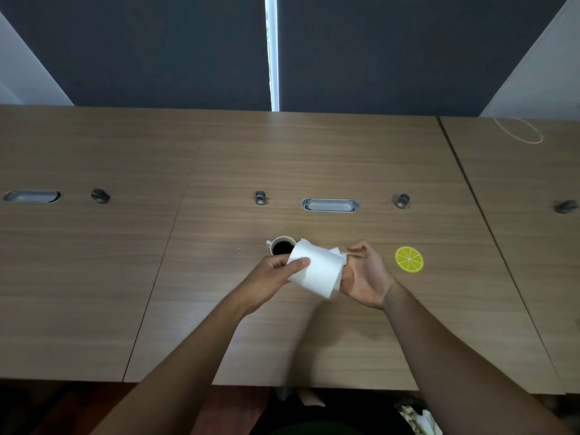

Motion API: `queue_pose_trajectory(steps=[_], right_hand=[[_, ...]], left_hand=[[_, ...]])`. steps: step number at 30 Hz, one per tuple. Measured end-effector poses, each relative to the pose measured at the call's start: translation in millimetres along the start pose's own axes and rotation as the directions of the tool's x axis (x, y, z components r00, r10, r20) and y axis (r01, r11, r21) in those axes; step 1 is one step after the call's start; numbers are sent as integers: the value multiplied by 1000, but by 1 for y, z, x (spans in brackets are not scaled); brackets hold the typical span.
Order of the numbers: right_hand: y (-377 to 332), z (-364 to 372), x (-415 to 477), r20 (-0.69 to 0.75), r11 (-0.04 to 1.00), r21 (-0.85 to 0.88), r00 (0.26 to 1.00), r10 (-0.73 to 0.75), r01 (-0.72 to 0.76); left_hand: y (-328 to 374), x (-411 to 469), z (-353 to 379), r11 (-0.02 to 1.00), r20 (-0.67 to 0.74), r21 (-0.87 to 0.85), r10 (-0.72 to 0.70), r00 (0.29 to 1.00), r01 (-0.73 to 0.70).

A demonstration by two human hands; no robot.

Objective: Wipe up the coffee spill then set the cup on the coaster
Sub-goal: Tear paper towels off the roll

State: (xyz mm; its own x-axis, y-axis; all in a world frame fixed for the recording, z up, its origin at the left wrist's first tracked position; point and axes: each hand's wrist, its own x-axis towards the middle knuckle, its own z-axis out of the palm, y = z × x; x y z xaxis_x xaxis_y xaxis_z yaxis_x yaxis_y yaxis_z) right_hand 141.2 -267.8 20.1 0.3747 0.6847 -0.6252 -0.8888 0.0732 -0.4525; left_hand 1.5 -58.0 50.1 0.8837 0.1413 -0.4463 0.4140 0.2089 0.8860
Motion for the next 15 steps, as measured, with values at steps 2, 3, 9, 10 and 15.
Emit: queue_pose_trajectory(steps=[2,3,9,10,15], right_hand=[[1,1,3,-3,991,-129,999,-38,37],[2,0,6,-37,984,-163,996,-75,68],[-23,14,11,-123,951,-195,955,-268,241],[-28,20,9,-100,955,-150,957,-274,257],[-31,51,-7,134,985,-150,989,-69,89]], left_hand=[[-1,-3,-1,994,34,102,31,999,-34],[-3,-4,-2,988,48,150,41,998,-48],[-23,1,-10,952,27,301,52,998,-58],[-26,5,-10,947,12,317,44,999,-46],[-16,13,-14,991,-154,105,-71,986,88]])
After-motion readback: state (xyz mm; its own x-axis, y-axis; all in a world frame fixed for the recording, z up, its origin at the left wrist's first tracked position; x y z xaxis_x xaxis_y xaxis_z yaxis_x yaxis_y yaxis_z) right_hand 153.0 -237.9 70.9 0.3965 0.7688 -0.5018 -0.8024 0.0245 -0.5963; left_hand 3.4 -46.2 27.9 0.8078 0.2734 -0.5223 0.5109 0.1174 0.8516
